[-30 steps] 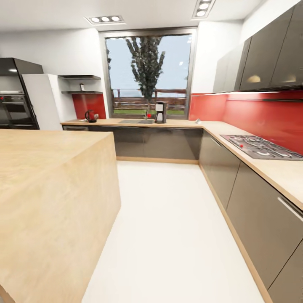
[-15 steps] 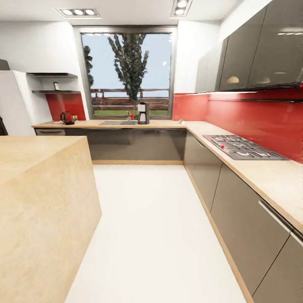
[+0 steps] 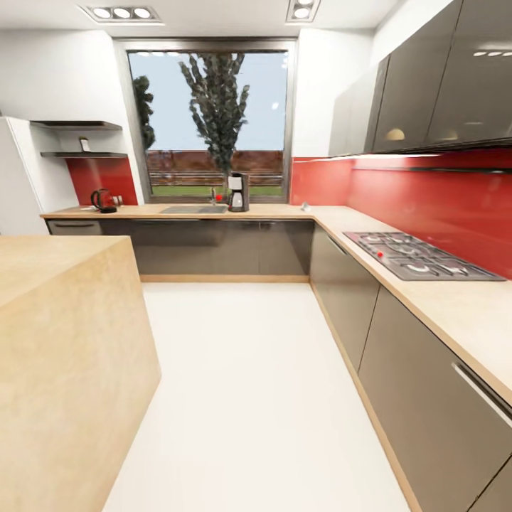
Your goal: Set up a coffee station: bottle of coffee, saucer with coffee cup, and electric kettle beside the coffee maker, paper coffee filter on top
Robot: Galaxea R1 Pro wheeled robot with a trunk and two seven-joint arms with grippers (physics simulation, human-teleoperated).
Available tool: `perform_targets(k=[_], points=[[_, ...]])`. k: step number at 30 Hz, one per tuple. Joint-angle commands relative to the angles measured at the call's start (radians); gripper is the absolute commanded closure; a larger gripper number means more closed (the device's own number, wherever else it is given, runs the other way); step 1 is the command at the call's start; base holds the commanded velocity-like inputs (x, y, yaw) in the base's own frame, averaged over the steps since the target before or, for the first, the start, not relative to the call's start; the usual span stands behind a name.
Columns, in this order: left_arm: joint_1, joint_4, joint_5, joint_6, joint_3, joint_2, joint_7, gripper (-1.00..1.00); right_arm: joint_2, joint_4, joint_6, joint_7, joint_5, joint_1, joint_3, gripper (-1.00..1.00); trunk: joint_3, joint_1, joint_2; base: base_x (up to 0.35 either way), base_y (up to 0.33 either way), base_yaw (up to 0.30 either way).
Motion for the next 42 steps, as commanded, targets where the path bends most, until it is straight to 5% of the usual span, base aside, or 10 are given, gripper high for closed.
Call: perform_targets(k=[1,42], points=[[0.0,-0.001,0.0,-0.002,0.001,0.0,0.0,-1.0,0.0,0.002,-0.001,0.0,0.001,0.0,0.0,-1.0,-0.001,0.001,0.0,0.327,-0.003,0.0],[0.0,-0.001,0.0,-0.002,0.003,0.0,0.0,-1.0,0.001,0.005,-0.002,0.001,0.003,0.001,0.003,-1.0,-0.033,0.001,0.0,0.328,0.0,0.054]])
